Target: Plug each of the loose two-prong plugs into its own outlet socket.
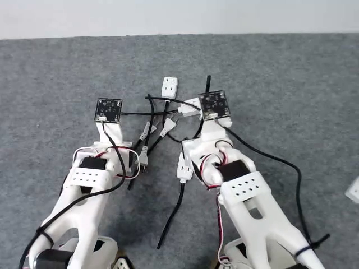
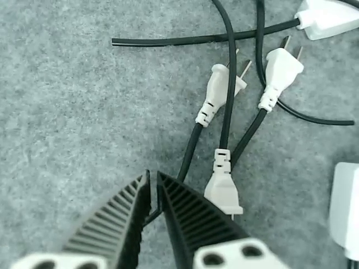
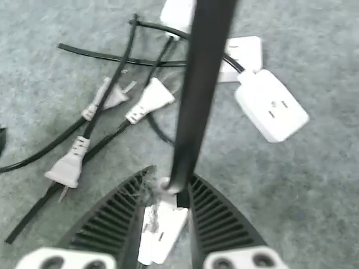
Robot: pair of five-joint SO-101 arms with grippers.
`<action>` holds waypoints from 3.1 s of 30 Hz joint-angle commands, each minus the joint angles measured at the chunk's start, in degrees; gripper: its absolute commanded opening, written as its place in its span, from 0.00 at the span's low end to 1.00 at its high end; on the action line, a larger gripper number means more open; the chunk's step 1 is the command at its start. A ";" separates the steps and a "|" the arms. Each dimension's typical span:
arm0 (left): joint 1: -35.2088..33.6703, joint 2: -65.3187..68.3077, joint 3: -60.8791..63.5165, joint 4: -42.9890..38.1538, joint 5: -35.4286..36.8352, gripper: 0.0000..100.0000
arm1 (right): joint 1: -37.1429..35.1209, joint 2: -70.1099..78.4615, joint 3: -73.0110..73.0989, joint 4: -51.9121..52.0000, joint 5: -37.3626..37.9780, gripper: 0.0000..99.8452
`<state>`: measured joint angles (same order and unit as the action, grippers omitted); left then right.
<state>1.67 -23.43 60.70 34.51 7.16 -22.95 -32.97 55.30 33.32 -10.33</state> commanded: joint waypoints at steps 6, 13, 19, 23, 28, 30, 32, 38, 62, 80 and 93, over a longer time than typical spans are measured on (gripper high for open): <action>-0.35 -0.18 -0.13 -1.49 0.35 0.01 | -1.19 1.36 -0.53 -0.84 0.26 0.01; -0.35 -0.18 -0.13 -1.49 0.35 0.01 | -1.19 1.63 0.35 -1.10 -1.23 0.01; -0.35 -0.18 -0.13 -1.41 0.35 0.01 | -0.92 1.63 0.70 -1.36 -1.14 0.01; -0.35 -0.18 -0.13 -1.32 0.35 0.01 | -0.92 1.63 0.88 -1.89 -1.14 0.01; -0.26 -0.18 0.57 -1.49 0.35 0.01 | -0.92 1.63 1.76 -3.74 -0.88 0.01; -0.26 -0.18 0.57 -1.49 0.35 0.01 | -0.92 1.63 1.76 -3.82 0.00 0.01; -0.26 -0.18 0.57 -1.49 0.35 0.01 | -0.92 1.63 1.76 -3.82 0.09 0.01; -0.26 -0.18 0.57 -1.49 0.35 0.01 | -0.84 1.98 1.76 -3.82 0.35 0.01; -0.26 -0.18 0.66 -1.41 0.35 0.01 | -1.10 6.73 3.52 -6.02 8.18 0.01; -0.35 -0.18 0.66 -1.32 0.35 0.01 | -2.33 6.64 4.66 -3.91 11.96 0.01; -0.62 -0.18 0.66 -1.32 0.35 0.01 | -2.86 6.64 4.66 -1.54 13.98 0.01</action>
<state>1.58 -23.43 61.76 34.51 7.16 -25.05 -26.29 59.69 30.42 2.51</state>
